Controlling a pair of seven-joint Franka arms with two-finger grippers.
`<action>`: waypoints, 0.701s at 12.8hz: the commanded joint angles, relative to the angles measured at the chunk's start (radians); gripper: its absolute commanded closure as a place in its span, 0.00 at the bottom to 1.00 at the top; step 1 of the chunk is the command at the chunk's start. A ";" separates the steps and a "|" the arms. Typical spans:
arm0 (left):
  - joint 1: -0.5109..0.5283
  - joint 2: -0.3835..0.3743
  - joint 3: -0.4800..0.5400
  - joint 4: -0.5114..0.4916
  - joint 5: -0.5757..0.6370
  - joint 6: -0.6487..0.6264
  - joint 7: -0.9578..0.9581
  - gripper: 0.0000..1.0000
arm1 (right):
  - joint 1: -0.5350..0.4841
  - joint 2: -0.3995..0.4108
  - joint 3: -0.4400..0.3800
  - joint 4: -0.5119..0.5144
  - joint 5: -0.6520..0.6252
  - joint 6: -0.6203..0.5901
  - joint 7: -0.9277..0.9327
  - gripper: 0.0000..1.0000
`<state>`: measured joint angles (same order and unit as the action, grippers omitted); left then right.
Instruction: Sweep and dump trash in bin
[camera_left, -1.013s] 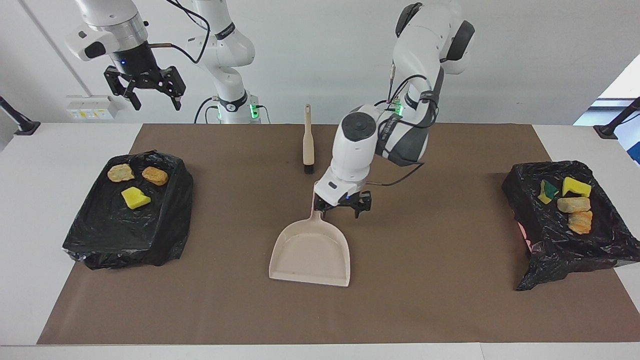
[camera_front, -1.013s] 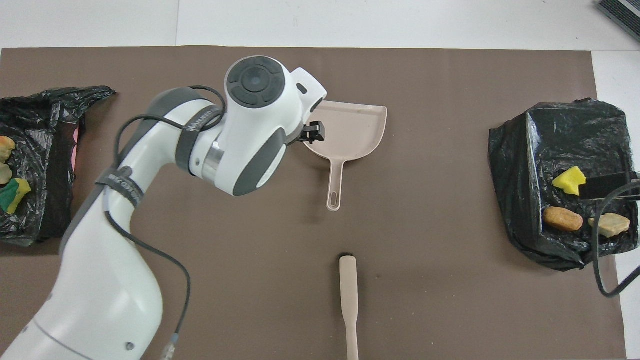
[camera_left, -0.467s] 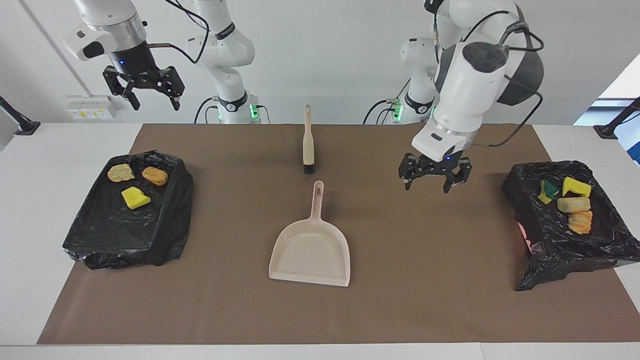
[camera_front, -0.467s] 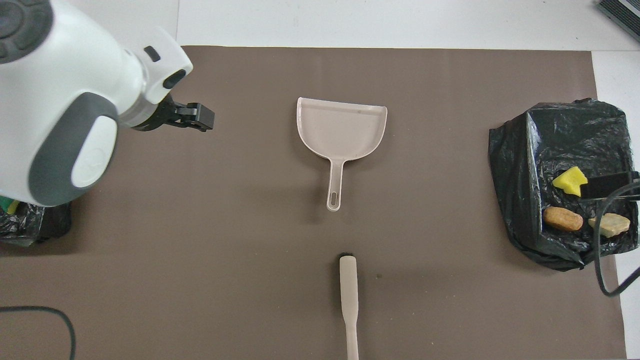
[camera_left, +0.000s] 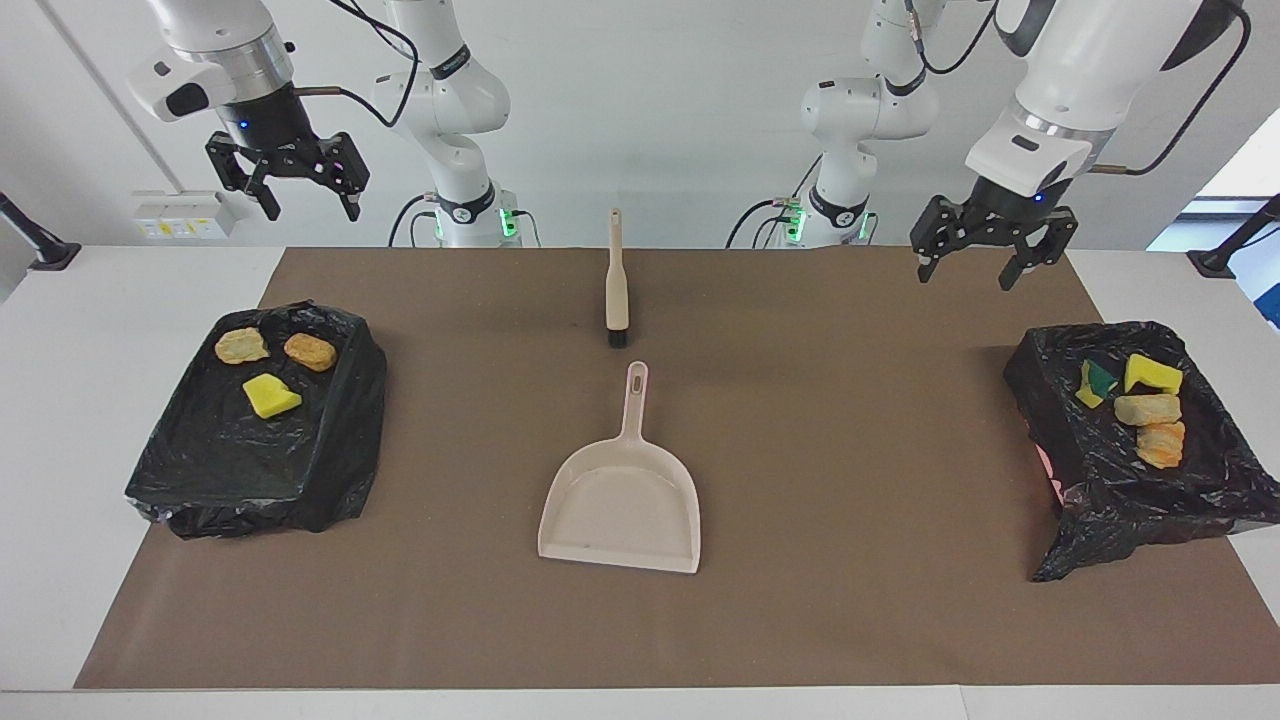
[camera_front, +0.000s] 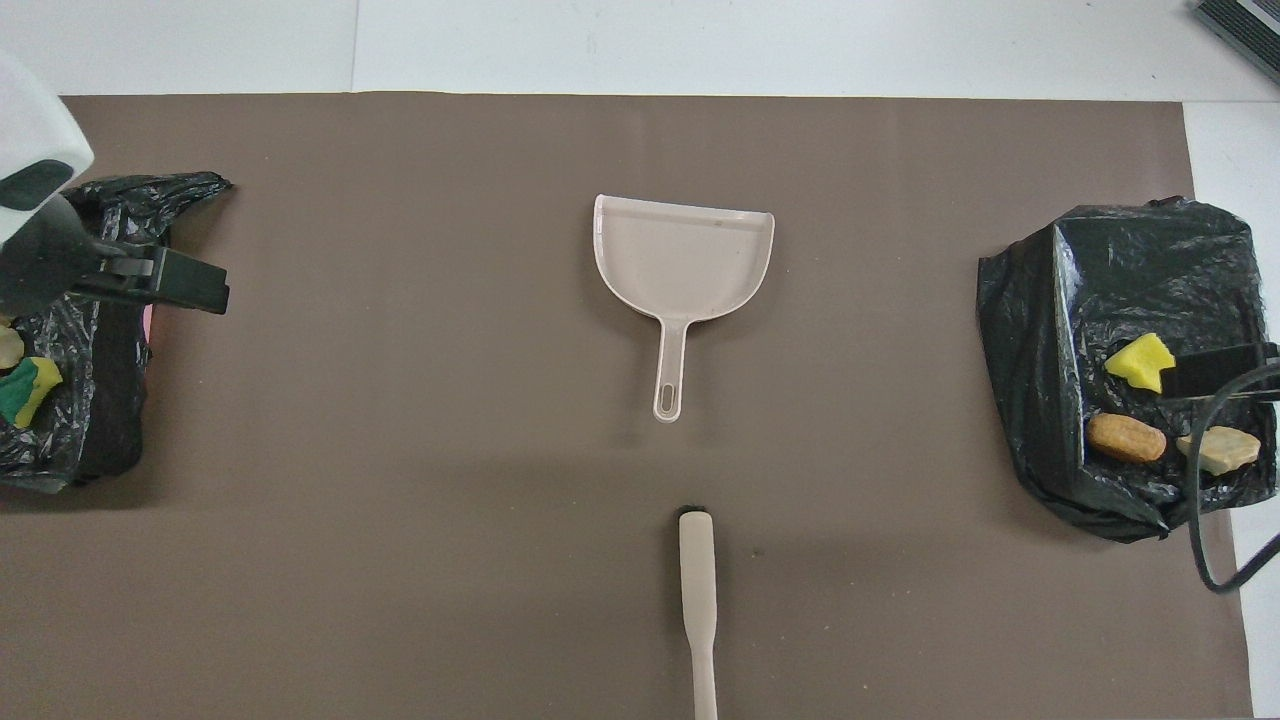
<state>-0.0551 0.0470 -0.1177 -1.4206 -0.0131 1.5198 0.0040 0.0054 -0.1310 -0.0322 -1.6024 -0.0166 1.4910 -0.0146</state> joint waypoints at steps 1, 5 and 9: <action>0.014 -0.035 -0.004 -0.041 -0.021 -0.029 0.024 0.00 | -0.012 -0.010 0.008 -0.010 0.004 0.008 0.001 0.00; 0.015 -0.061 0.027 -0.055 -0.018 -0.053 0.056 0.00 | -0.012 -0.010 0.008 -0.010 0.004 0.008 0.001 0.00; 0.035 -0.062 0.067 -0.058 -0.018 -0.052 0.122 0.00 | -0.012 -0.010 0.008 -0.010 0.004 0.008 0.001 0.00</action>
<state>-0.0393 0.0202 -0.0551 -1.4354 -0.0151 1.4727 0.0892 0.0054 -0.1310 -0.0321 -1.6024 -0.0166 1.4910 -0.0146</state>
